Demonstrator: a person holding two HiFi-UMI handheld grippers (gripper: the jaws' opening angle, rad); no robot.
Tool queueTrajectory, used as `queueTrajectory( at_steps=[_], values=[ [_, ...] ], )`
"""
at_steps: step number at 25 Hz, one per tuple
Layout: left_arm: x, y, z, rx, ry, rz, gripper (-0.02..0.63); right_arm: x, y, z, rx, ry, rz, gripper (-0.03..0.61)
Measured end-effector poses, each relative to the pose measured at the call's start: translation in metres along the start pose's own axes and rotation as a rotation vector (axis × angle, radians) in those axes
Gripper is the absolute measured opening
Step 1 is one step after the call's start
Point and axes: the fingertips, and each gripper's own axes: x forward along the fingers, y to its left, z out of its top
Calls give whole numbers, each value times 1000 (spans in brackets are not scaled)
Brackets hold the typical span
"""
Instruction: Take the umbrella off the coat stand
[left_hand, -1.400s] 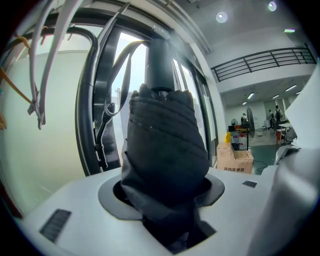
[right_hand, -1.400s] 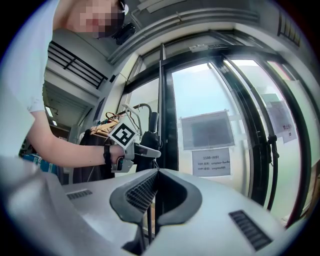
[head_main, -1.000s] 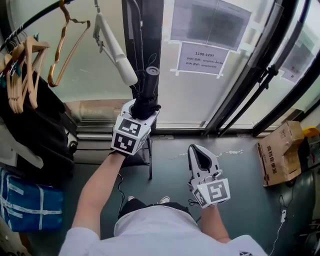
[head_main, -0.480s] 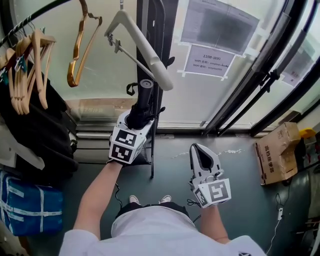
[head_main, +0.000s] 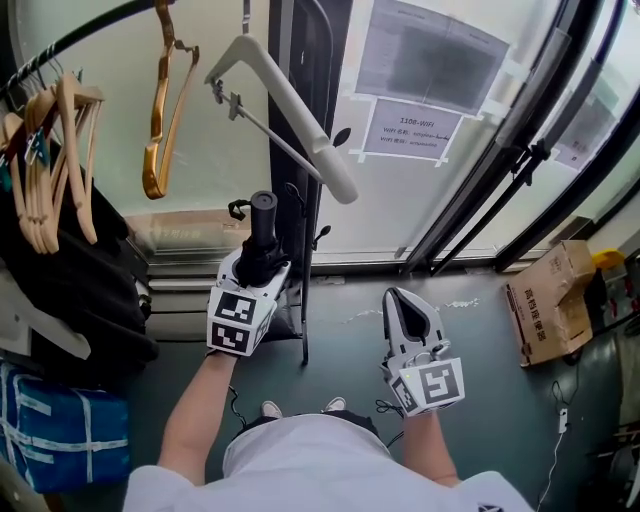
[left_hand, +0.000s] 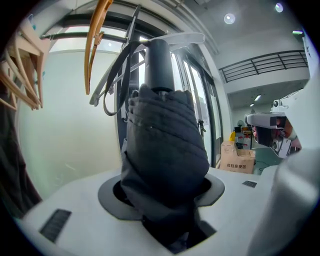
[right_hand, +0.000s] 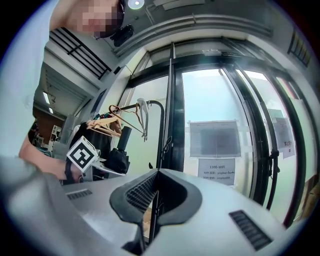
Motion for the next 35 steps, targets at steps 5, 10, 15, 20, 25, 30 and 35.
queueTrajectory(
  at_steps=[5, 10, 15, 20, 25, 30, 35],
  values=[
    [-12, 17, -2, 9, -6, 32, 254, 12, 2, 0, -3, -7, 10, 18],
    [-23, 33, 3, 19, -19, 62, 255, 28, 0, 5, -12, -18, 24, 18],
    [-36, 44, 6, 15, -35, 81, 254, 41, -8, 12, -29, -33, 31, 18],
    [-55, 58, -4, -35, -50, 124, 255, 46, -21, 14, -33, -36, 17, 18],
    [-80, 70, -12, -55, -79, 177, 255, 47, -33, 11, -29, -28, -6, 18],
    [-107, 74, -32, -99, -73, 235, 253, 41, -46, 8, -29, -17, -34, 18],
    [-127, 78, -48, -141, -63, 300, 253, 33, -57, 8, -35, -9, -58, 18]
  ],
)
